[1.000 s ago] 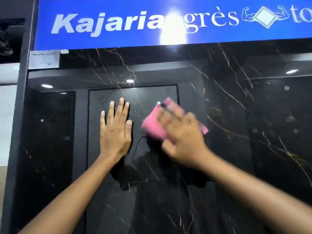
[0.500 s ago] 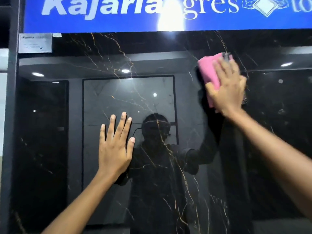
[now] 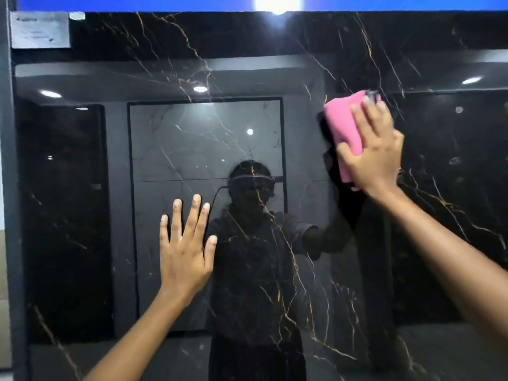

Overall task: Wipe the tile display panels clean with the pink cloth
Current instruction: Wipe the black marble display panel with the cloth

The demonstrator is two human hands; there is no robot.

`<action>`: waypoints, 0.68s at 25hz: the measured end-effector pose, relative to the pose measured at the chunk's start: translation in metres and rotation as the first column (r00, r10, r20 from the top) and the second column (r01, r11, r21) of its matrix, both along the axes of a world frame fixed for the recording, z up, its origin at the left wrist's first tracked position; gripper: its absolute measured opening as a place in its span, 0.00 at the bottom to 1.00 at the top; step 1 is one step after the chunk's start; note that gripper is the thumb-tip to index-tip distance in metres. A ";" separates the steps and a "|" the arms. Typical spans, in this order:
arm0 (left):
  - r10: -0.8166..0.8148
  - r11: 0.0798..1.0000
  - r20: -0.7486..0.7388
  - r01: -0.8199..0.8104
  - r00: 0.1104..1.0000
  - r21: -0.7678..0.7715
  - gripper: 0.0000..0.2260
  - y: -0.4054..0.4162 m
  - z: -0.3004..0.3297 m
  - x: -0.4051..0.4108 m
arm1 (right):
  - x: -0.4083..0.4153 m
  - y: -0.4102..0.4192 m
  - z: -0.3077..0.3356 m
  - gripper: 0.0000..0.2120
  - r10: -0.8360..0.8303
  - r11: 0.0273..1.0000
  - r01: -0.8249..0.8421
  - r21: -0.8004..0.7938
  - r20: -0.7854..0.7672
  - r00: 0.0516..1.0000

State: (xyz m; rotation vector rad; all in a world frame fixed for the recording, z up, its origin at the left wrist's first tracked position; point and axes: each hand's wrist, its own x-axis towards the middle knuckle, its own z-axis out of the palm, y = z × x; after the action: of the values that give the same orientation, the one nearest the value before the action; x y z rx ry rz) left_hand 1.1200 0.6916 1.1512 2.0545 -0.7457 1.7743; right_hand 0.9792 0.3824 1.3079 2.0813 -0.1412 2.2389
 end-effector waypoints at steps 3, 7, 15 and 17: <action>-0.004 1.000 -0.017 0.004 1.000 -0.005 0.27 0.000 0.000 0.000 | 0.015 0.032 -0.038 0.34 0.056 0.998 -0.056 0.005 0.051 0.997; -0.011 1.000 -0.037 0.012 0.999 0.019 0.26 0.004 0.000 -0.004 | 0.042 0.124 -0.247 0.37 -0.162 0.743 -0.143 -0.653 -0.383 0.909; -0.010 1.000 -0.053 0.012 0.999 0.024 0.25 0.013 -0.083 -0.003 | -0.007 0.008 -0.091 0.32 0.024 0.997 -0.031 -0.068 -0.103 0.994; 0.016 0.999 -0.035 -0.015 0.999 0.029 0.25 0.016 -0.089 0.007 | -0.009 -0.005 -0.076 0.31 0.035 0.997 -0.036 0.072 0.004 0.999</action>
State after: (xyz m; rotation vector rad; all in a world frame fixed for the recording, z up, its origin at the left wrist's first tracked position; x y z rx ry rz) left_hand 1.1273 0.7080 1.0623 2.1099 -0.7513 1.7404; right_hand 0.9705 0.3777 1.2315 2.1334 -0.1892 2.2896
